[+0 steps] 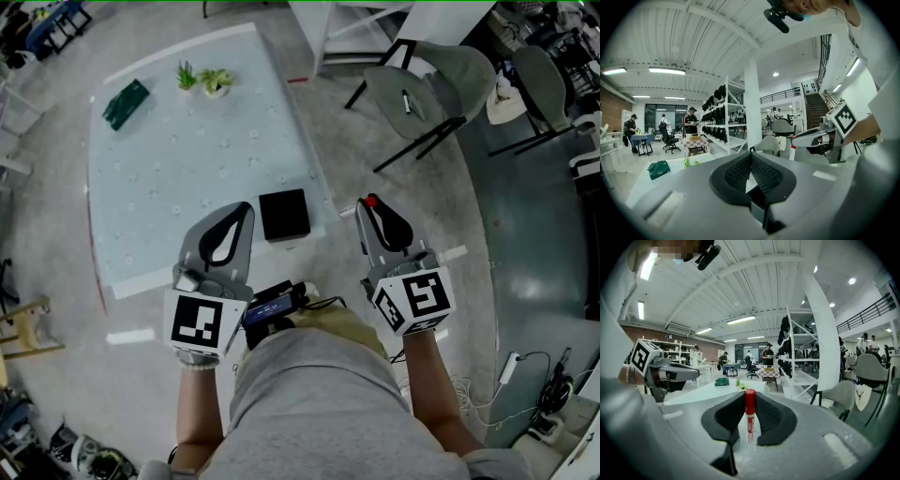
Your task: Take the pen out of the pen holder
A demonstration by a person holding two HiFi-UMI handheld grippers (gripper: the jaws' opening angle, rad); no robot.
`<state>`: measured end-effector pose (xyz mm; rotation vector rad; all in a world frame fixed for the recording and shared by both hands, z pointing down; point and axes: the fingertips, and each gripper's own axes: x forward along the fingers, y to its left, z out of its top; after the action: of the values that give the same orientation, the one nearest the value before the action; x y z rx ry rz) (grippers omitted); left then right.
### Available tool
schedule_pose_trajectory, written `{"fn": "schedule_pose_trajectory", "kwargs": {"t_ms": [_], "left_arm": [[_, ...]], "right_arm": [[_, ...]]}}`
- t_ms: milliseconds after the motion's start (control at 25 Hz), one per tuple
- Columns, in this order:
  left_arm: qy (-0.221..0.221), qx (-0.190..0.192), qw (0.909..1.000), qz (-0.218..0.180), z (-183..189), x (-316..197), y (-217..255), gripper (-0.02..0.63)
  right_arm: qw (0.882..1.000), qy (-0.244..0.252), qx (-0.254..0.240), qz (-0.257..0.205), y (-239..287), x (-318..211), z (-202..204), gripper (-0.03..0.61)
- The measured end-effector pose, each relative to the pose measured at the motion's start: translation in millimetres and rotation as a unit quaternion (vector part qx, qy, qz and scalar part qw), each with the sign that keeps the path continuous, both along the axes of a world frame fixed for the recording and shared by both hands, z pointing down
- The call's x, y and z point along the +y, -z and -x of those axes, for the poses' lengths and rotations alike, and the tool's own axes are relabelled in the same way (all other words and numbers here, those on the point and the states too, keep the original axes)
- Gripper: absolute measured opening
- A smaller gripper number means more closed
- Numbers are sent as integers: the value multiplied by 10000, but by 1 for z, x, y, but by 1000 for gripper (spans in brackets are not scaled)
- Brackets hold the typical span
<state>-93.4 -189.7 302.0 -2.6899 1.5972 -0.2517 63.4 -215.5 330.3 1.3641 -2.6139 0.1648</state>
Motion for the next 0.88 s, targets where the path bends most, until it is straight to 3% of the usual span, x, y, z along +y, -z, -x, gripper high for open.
{"fn": "schedule_pose_trajectory", "kwargs": {"t_ms": [880], "left_arm": [[4, -14, 10000, -5, -2, -1, 1, 0]], "right_arm": [[9998, 180, 76, -63, 4, -2, 6, 63]]}}
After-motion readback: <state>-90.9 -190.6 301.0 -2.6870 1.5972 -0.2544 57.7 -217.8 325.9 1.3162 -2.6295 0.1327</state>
